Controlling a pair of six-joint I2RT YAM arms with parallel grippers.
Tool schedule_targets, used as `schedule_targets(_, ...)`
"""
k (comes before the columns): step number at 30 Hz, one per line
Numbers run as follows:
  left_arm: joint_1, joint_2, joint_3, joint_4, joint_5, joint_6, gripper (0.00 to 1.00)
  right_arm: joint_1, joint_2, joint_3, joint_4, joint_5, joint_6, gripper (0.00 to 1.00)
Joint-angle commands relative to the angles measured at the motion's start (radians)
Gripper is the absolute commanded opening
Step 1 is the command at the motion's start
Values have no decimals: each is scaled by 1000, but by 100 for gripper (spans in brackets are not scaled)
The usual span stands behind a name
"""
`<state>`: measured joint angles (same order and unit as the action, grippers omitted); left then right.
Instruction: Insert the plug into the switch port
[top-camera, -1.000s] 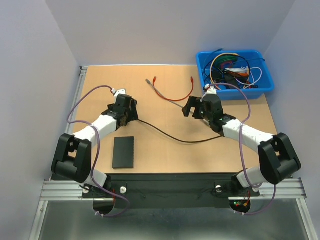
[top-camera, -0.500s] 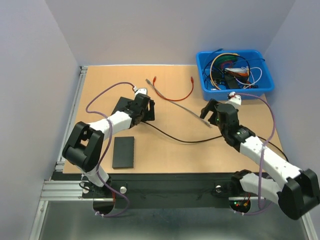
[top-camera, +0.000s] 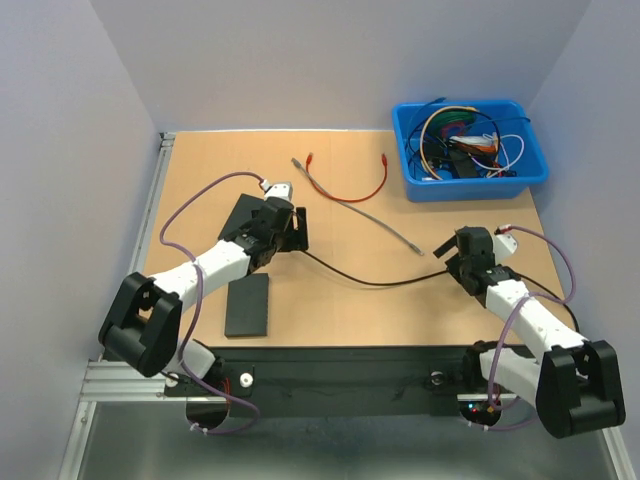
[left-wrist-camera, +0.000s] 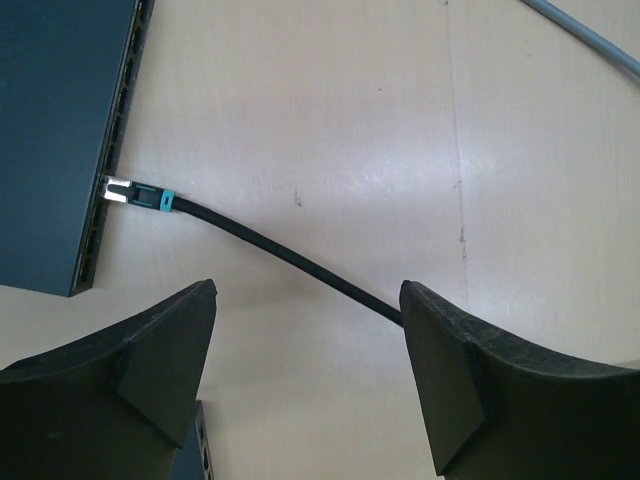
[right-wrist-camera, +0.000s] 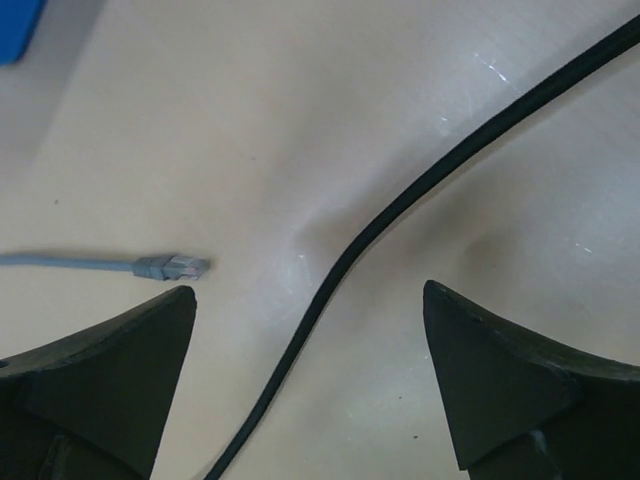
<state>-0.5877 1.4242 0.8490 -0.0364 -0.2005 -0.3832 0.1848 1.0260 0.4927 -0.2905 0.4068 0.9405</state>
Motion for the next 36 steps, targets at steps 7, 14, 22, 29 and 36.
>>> schedule_targets(7, -1, -74, -44, 32, 12, 20, 85, -159, 153, -39, 155, -117, 24, 100)
schedule_targets(14, -1, -82, -47, 30, 13, 29, 85, -235, 270, -46, 283, -186, 34, 91)
schedule_targets(22, -1, -94, -47, 32, 10, 35, 85, -258, 332, -78, 431, -246, 11, 0)
schedule_targets(29, 0, -82, -44, 32, 1, 35, 85, -243, -8, -135, 398, -201, -45, 0)
schedule_targets(36, 2, -94, -42, 30, -10, 21, 85, -38, -192, 84, 199, 15, -124, 0)
